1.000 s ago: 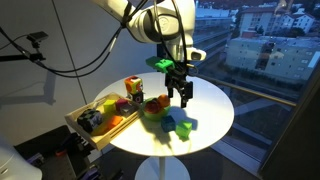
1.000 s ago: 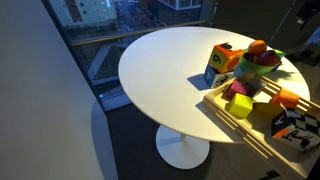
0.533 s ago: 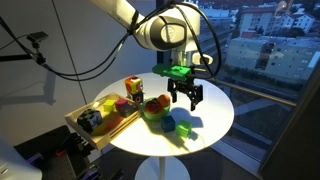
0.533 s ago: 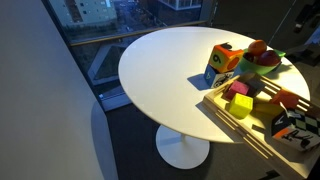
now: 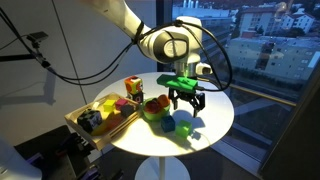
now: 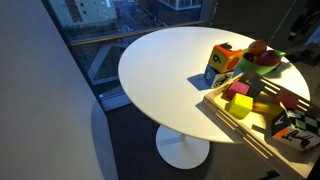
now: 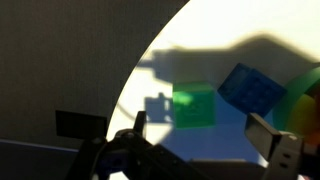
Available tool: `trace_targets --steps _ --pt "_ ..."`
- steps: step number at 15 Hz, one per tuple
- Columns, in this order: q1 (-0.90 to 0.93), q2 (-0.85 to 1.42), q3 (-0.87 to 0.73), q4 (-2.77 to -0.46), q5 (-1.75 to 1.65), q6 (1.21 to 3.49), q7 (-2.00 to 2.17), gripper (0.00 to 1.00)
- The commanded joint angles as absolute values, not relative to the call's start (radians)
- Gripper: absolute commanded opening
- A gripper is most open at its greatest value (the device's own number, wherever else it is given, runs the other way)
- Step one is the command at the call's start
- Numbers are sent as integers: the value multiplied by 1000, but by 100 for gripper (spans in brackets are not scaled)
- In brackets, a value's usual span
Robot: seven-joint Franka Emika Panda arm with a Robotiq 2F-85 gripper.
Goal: Put the green block on the wooden tray
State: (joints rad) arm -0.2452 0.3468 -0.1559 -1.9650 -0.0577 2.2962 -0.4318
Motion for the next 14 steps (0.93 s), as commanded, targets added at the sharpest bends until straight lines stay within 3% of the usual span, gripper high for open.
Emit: trace_targets --steps 1,14 --pt "-283 375 -119 -1952 -2 2334 -503 100" --pt "-284 391 -111 -1964 24 2365 -479 100"
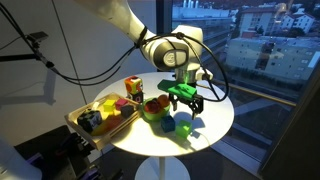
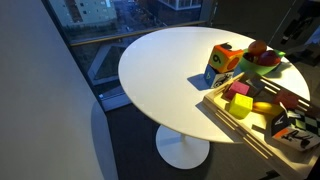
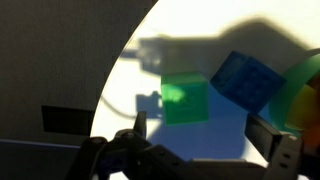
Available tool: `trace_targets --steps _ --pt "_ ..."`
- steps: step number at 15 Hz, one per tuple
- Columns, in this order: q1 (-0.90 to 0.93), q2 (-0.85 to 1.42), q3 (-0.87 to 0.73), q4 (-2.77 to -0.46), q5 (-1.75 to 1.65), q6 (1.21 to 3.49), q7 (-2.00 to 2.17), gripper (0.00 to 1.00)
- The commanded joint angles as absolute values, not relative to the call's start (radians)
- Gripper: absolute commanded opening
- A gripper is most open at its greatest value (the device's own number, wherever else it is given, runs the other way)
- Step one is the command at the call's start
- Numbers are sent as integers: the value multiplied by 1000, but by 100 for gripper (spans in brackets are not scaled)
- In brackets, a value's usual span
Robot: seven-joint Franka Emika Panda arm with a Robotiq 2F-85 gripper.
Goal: Put the green block on the wooden tray
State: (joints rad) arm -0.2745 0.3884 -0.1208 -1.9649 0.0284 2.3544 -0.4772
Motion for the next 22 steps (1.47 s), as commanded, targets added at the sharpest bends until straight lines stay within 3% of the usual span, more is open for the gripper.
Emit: trace_targets --steps 1,22 --pt "-286 395 -108 -1964 26 2372 -487 100" --pt "-320 542 -55 -1931 7 2569 -553 100"
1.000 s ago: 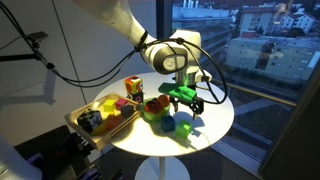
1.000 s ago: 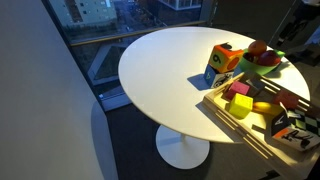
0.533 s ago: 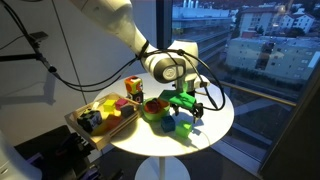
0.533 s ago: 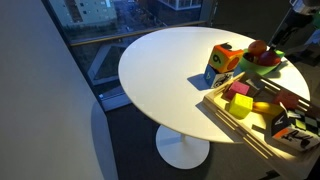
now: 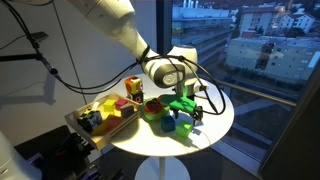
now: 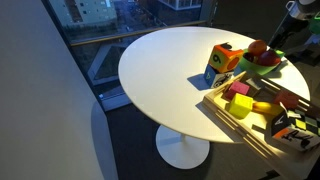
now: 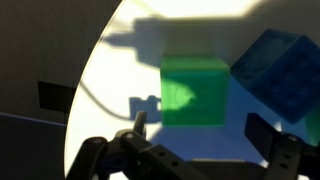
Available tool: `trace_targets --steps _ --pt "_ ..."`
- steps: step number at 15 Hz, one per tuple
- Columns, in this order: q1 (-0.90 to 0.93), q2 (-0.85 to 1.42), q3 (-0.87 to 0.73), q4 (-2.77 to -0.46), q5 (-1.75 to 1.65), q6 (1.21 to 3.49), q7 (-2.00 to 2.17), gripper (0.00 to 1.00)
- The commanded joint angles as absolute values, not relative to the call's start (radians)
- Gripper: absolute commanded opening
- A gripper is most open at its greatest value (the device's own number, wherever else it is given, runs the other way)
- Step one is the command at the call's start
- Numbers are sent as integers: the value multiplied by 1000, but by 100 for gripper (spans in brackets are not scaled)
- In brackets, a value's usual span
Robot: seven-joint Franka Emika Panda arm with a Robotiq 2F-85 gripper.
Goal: Put the green block on the wooden tray
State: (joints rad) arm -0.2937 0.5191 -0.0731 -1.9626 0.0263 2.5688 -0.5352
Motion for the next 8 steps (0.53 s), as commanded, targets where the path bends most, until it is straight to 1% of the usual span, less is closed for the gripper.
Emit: trace_targets --steps 1,2,3,4,6,8 --pt "-320 547 -57 -1928 4 2570 -550 100" --pt "-321 551 -57 -1925 4 2568 -549 75" --pt "-321 553 -58 -1923 3 2567 -546 73" --pt "-323 554 -58 -1921 3 2563 -546 66" --pt "-325 548 -59 -1920 6 2558 -538 47" --pt "-329 530 -57 -1923 13 2554 -535 34"
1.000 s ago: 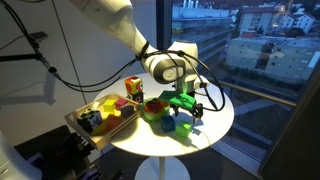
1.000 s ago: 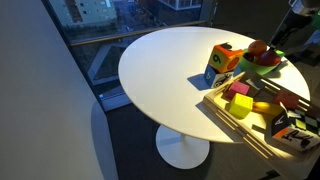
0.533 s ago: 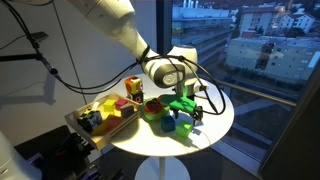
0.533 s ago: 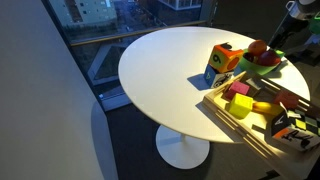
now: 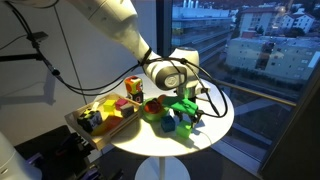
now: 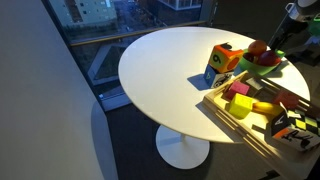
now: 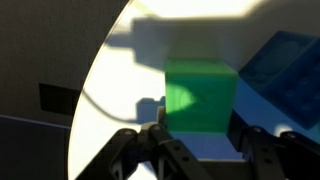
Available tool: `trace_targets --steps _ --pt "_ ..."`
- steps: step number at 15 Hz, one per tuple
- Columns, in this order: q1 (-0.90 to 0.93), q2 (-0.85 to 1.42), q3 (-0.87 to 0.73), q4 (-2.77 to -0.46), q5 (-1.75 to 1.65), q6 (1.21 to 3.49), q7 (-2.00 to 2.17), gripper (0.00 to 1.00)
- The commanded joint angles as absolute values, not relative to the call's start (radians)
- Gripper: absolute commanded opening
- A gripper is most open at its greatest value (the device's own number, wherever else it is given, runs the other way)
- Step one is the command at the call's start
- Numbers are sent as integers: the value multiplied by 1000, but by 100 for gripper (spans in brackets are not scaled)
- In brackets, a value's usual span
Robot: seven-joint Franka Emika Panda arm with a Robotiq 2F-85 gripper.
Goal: Put the green block on the wooden tray
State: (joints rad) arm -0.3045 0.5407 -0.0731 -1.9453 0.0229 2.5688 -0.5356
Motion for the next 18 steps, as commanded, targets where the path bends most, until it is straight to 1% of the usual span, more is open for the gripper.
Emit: trace_targets --steps 1,11,18 --pt "-331 524 -57 -1922 15 2552 -533 34" --pt "-313 406 -62 -1989 6 2512 -525 34" --pt "-268 255 -74 -2131 -30 2476 -524 34"
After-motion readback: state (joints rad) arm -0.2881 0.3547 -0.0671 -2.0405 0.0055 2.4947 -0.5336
